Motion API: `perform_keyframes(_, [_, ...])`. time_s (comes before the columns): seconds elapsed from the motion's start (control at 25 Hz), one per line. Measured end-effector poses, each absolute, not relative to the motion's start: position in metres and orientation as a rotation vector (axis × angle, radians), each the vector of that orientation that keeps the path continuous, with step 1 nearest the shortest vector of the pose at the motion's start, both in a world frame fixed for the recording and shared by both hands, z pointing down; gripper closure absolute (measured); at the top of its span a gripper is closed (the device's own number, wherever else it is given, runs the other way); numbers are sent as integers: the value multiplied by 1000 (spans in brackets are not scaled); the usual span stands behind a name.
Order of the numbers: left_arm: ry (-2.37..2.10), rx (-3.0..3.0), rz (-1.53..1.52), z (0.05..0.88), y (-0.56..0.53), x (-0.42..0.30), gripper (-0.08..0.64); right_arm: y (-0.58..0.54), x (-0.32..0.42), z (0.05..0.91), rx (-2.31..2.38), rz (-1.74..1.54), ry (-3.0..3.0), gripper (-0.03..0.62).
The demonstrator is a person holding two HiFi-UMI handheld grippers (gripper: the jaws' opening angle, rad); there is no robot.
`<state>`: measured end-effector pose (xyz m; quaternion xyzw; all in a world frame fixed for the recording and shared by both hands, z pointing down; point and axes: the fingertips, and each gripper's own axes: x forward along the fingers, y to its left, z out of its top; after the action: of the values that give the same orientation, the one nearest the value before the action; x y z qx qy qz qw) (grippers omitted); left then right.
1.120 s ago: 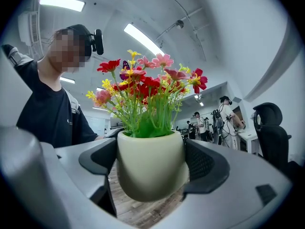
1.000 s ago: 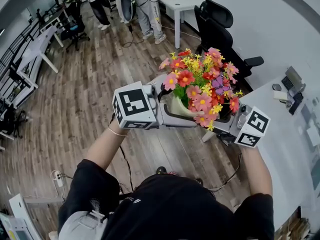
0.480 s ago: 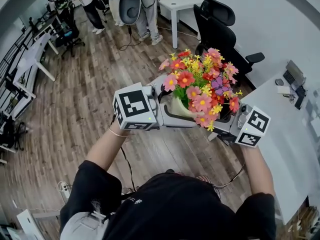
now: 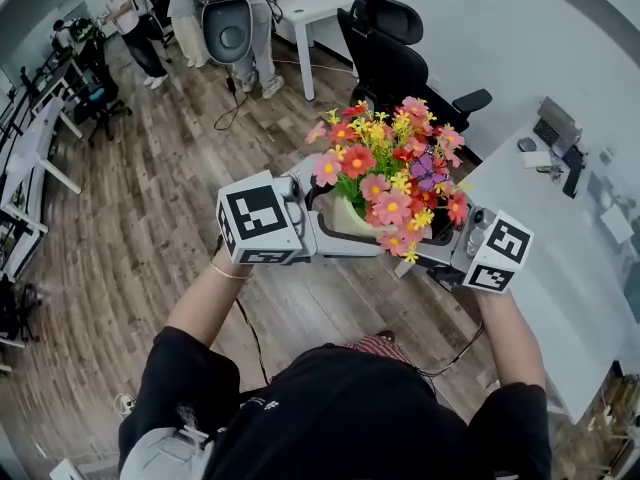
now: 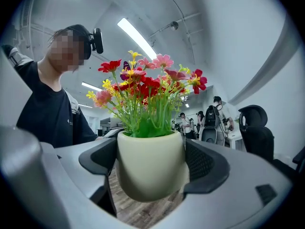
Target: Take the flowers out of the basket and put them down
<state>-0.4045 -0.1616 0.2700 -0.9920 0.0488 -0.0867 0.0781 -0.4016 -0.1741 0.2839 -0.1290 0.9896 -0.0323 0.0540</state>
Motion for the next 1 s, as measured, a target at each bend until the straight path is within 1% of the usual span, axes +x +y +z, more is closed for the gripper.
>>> perform_keyframes(0.48, [-56, -2974, -247, 274, -185, -328, 84, -197, -323, 288, -594, -95, 2957, 135])
perform_keyframes(0.72, [-145, -2976, -264, 270, -204, -278, 84, -215, -272, 283, -677, -108, 2922, 135])
perform_keyframes(1.0, [-224, -2953, -243, 279, -214, -268, 84, -225, -262, 293, -757, -81, 2907, 135])
